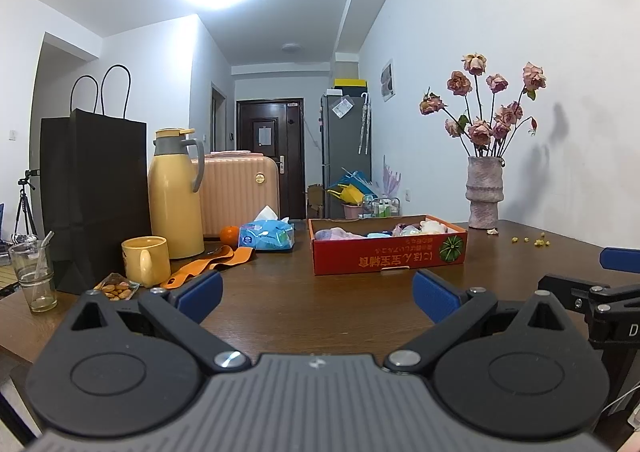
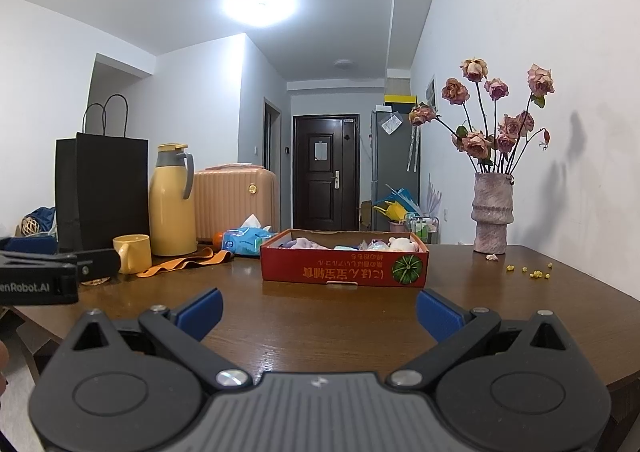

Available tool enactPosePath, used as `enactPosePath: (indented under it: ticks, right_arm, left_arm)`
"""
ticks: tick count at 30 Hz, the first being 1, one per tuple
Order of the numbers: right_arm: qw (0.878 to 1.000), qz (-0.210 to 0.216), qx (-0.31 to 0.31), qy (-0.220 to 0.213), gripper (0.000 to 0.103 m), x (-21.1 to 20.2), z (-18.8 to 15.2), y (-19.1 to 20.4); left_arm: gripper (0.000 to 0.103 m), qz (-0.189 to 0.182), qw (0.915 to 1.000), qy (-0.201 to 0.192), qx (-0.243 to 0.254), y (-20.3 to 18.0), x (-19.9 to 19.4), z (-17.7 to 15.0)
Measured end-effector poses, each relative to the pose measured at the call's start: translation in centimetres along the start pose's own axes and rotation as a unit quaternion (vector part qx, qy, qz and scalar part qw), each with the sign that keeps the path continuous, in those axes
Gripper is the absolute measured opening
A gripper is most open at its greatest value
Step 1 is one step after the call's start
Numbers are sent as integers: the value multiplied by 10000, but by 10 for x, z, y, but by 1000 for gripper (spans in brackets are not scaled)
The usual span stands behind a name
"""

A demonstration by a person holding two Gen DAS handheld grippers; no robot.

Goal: Organize soft objects

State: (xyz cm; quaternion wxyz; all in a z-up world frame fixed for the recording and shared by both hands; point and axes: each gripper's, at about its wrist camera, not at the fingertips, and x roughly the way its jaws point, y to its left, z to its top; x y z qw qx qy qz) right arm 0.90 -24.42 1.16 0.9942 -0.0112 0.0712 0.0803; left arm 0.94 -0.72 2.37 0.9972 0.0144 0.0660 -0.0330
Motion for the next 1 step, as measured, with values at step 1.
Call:
enactPosePath:
  ticks: [1]
  right_arm:
    - [10000, -6, -5, -5, 103, 0, 0, 0]
  left_arm:
    - [103, -23, 10000, -4, -1, 0, -1, 0]
